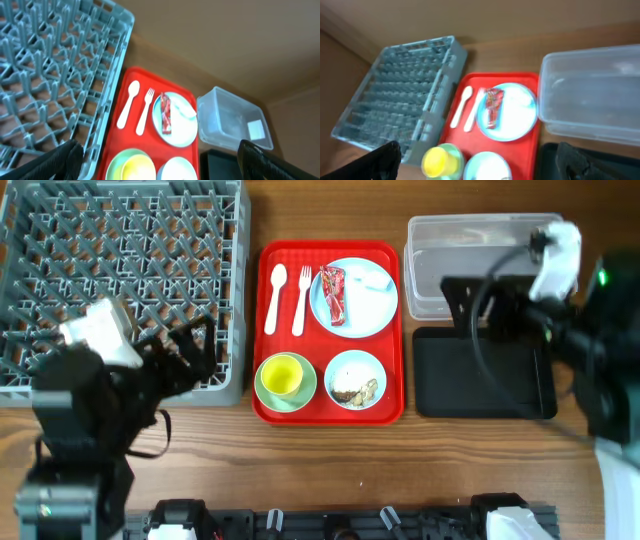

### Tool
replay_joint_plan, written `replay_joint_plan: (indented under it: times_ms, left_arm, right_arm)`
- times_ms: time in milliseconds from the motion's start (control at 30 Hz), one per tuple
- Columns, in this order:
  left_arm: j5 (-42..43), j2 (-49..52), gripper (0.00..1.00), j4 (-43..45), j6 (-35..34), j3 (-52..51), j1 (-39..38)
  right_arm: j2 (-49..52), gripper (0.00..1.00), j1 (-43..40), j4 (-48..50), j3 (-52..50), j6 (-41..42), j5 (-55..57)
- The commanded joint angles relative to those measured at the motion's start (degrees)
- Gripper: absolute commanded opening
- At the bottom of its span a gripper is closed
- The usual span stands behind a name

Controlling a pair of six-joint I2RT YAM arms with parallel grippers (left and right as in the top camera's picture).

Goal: Sort waste into correct bins and load items into the dishwasher rack
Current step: 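Grasp the yellow cup in the green bowl with the right gripper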

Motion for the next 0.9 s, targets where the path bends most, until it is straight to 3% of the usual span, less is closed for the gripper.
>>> replay_joint_plan:
  times_ms: [0,167,300,400,433,567,667,867]
  left_arm:
    - [1.7,2.8,1.00,-3.0,1.1,5.0,-0.3]
    - [1.0,2.1,1.00,-8.3,2.8,5.0,-0.3]
    - [-8.8,1.3,1.00,-13.4,2.4,5.0,-0.1]
    - [-9.8,1.0,1.00,-16.0,2.4,5.0,0.1]
    - [-9.8,1.0,1.00,-17.0,2.5,5.0,0.1]
    - [-9.8,1.0,1.00,-19.2,2.7,5.0,0.1]
    - [-10.5,1.0,1.00,-20.4,3.8,5.0,0.1]
    - [-10.7,1.0,1.00,-21.0,4.2,5.0,0.1]
  right_arm:
    - [6.5,1.00,1.2,-0.2,1.3,4.1,-14.6]
    - [15.5,0.92,14.6,-5.9,1.1,4.7,-5.0]
    - [22.7,0.80,27.5,-6.7,1.0,12.2,9.0]
    - [27.8,0.79,33.9,-4.9,1.1,18.2,15.1]
    - [29.8,0.74,35.9,-3.9,1.0,19.7,15.9]
    - [35.5,0.63,39.9,-2.3,1.0,21.2,15.9]
    - [39.3,0.61,41.1,-2.1,1.0,21.3,15.9]
    - [46.5,0.32,41.1,0.4,1.0,24.0,15.8]
